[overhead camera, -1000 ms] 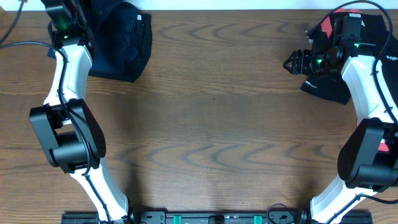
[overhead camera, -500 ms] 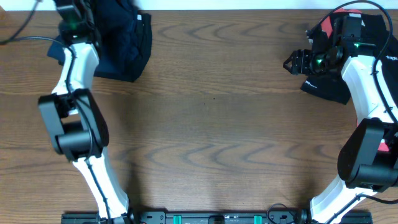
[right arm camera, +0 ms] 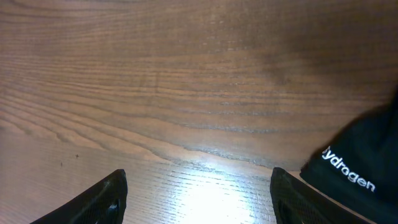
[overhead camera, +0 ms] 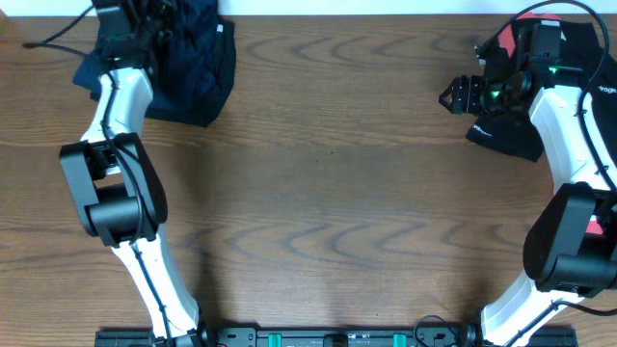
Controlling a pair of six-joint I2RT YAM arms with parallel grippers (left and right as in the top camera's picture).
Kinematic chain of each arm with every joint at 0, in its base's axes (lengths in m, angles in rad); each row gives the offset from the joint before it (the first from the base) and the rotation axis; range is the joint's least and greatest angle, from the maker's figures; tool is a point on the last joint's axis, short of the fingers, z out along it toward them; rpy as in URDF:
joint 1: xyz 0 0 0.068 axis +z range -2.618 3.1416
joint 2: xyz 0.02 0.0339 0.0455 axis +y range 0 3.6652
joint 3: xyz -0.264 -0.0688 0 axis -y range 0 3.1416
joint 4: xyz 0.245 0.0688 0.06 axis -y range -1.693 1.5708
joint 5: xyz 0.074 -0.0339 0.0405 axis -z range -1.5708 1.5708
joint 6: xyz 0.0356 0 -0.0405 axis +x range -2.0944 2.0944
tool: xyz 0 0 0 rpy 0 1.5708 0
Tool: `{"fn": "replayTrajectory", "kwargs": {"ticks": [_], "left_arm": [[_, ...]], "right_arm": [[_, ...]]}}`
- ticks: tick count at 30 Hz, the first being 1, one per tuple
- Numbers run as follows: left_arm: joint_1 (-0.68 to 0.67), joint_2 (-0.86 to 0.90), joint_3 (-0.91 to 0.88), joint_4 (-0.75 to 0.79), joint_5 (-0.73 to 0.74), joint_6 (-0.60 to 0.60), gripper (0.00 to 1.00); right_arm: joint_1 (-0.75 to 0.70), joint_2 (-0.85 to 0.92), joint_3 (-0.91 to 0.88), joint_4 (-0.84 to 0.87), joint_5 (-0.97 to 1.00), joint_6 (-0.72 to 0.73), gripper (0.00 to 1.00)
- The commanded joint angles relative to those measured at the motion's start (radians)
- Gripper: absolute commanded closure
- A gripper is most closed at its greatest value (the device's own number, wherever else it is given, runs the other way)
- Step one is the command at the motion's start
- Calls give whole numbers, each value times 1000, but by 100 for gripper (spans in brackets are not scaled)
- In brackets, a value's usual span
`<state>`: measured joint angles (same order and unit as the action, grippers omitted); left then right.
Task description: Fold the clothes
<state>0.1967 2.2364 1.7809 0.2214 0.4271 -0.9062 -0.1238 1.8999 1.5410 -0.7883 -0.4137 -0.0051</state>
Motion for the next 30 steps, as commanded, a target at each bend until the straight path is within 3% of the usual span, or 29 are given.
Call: {"fn": "replayTrajectory", "kwargs": {"ticks": [1,9,10,13,15,19,23,30], "left_arm": [[54,-37,10,-100,85,55,94],[128,-37,10,-264,93,65,93],[131,-37,10,-274,95,65,85],[136,-37,10,-297,118,69,46],[136,-38,10,-296,156,84,34],[136,-55,10,-296,251,118,30],[136,-116,10,-323,291,227,24],[132,-337,10,-513,224,547,19]], "right_arm": [[9,-3,0,3,-1,-17,28],[10,-3,0,5,-2,-19,28],[10,-3,0,5,-2,-18,28],[13,-3,0,5,-2,-19,28],[15,-3,0,5,-2,-19,28],[21,-3,0,11,-2,-18,27],[21,-3,0,10,-2,-19,26],[21,-2,0,12,-2,-19,27]]}}
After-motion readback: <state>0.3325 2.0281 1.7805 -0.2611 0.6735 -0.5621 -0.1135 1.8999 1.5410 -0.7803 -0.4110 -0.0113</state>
